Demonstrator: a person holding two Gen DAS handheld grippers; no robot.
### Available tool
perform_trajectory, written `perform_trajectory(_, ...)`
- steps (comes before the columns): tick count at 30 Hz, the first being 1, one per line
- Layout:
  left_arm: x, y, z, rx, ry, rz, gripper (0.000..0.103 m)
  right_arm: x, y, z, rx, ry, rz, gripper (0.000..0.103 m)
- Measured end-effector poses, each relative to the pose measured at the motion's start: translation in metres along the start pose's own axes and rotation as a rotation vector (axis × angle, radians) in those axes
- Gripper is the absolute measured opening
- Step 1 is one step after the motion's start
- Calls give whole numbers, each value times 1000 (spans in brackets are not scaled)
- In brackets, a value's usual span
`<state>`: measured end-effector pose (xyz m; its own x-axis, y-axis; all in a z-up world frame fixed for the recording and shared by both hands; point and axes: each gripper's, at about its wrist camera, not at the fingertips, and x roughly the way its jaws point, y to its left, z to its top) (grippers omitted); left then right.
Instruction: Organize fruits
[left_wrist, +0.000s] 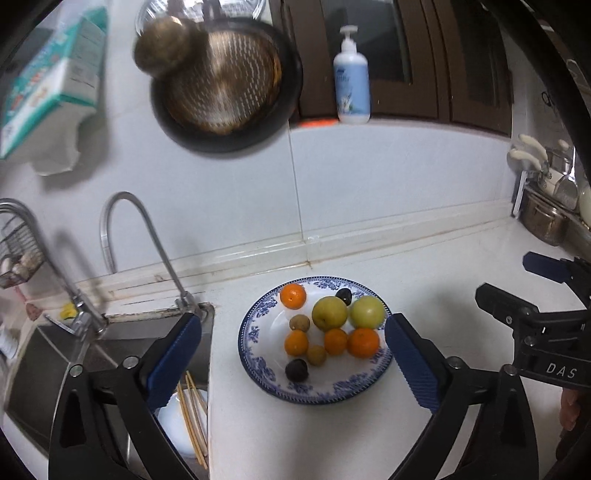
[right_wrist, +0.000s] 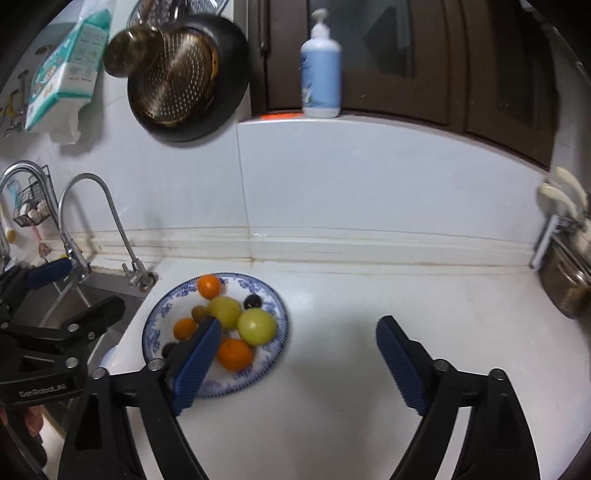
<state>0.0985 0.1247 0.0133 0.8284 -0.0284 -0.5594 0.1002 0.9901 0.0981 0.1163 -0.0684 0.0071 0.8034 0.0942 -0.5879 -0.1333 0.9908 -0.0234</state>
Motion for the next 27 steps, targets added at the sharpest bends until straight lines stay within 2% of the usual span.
perform_trajectory(5,-35,-17,-16,-18,-31,39,103,-41,-9,-21,-33,-35,-24,89)
perform_trajectory(14,-101,-41,-41,-67,-66,37,103,-112,-20,-50,-58,-104,-6,93)
perform_trajectory(27,-165,-68,-65,-59,-111,46,103,-178,-38,-85,-22,-134,8,93)
